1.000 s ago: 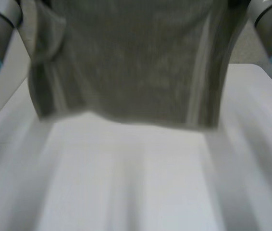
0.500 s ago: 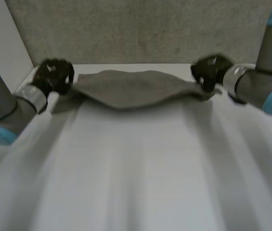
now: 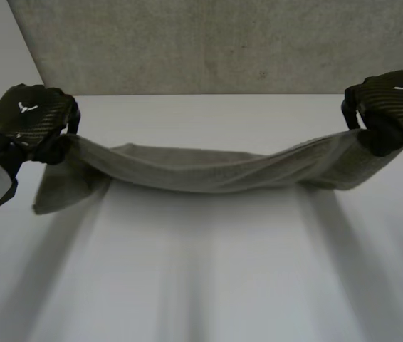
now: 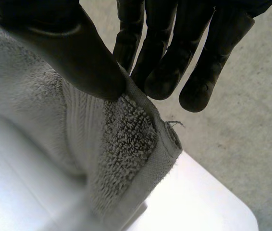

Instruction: Fold the towel.

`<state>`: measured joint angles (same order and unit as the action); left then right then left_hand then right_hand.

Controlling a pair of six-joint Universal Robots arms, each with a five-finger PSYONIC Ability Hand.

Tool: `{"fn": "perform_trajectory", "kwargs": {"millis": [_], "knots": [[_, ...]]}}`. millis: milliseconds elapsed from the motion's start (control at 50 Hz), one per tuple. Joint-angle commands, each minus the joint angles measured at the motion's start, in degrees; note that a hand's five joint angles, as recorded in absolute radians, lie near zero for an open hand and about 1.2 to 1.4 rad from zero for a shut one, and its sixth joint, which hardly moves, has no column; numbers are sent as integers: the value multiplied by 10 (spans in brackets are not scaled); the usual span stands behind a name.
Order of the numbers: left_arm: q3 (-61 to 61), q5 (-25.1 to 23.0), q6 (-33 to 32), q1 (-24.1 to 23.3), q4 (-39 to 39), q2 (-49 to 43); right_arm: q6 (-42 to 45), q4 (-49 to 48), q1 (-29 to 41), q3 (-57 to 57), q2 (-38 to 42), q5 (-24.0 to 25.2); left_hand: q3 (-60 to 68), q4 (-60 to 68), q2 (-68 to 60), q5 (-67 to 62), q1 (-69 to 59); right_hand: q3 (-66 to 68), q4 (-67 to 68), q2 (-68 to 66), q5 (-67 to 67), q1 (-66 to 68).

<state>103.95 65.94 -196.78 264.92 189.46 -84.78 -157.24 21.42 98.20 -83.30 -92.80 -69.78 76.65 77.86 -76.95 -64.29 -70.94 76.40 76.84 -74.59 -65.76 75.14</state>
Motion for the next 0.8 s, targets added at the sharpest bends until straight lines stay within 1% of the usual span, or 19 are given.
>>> {"fn": "perform_trajectory", "kwargs": {"millis": [20, 40, 80, 100, 140, 160, 200, 220, 260, 320, 380, 420, 500, 540, 560, 600, 620, 660, 800], "knots": [[23, -34, -1, 19, 38, -35, 7, -7, -41, -12, 32, 60, 33, 21, -30, -57, -91, 36, 32, -54, -42, 49], [23, -34, -1, 19, 38, -36, 7, -7, -41, -12, 32, 60, 33, 21, -30, -57, -91, 36, 32, -54, -42, 49], [4, -36, -4, 19, 47, -99, 24, -11, -37, -1, 77, 54, 33, 21, -30, -57, -91, 36, 32, -54, -42, 49], [4, -36, -4, 19, 47, -100, 24, -11, -37, -1, 77, 54, 33, 21, -30, -57, -91, 36, 32, -54, -42, 49], [-33, -35, -7, 14, 44, -161, 37, -19, -35, 20, 115, 38, 33, 21, -30, -57, -91, 36, 32, -54, -42, 49], [-33, -35, -7, 14, 44, -161, 37, -19, -35, 20, 115, 38, 33, 21, -30, -57, -91, 36, 32, -54, -42, 49], [-80, -32, -21, 13, 42, -221, 41, -31, -29, 41, 159, 12, 33, 21, -30, -57, -91, 36, 32, -54, -42, 49], [-81, -32, -21, 13, 42, -221, 41, -31, -29, 41, 159, 11, 33, 21, -30, -57, -91, 36, 32, -54, -42, 49], [-131, -30, -44, 9, 39, -268, 42, -43, -11, 67, 199, -14, 33, 21, -30, -57, -91, 36, 32, -54, -42, 49], [-181, -30, -55, 3, 34, -303, 42, -56, 6, 88, 235, -29, 33, 21, -30, -57, -91, 36, 32, -54, -42, 49], [-209, -30, -55, -1, 32, -324, 42, -65, 10, 98, 252, -33, 33, 21, -30, -57, -91, 36, 32, -54, -42, 49], [-264, -30, -56, -10, 28, -363, 37, -88, 16, 124, 284, -38, 33, 21, -30, -57, -91, 36, 32, -54, -42, 49], [-319, -30, -57, -23, 27, -406, 37, -109, 31, 154, 317, -51, 33, 21, -30, -57, -91, 36, 32, -54, -42, 49], [-374, -30, -58, -29, 21, -453, 37, -124, 46, 187, 353, -74, 33, 21, -30, -57, -91, 36, 32, -54, -42, 49], [-374, -30, -58, -29, 21, -453, 37, -124, 46, 187, 353, -74, 33, 21, -30, -57, -91, 36, 32, -54, -42, 49], [-421, -30, -58, -30, 6, -493, 40, -133, 50, 219, 389, -97, 33, 21, -30, -57, -91, 36, 32, -54, -42, 49], [-422, -30, -58, -30, 6, -493, 40, -133, 50, 219, 389, -98, 33, 21, -30, -57, -91, 36, 32, -54, -42, 49], [-462, -30, -59, -32, -3, -528, 40, -139, 51, 251, 421, -112, 33, 21, -30, -57, -91, 36, 32, -54, -42, 49], [-525, -30, -59, -34, -2, -588, 38, -142, 57, 311, 470, -118, 33, 21, -30, -57, -91, 36, 32, -54, -42, 49]]}}
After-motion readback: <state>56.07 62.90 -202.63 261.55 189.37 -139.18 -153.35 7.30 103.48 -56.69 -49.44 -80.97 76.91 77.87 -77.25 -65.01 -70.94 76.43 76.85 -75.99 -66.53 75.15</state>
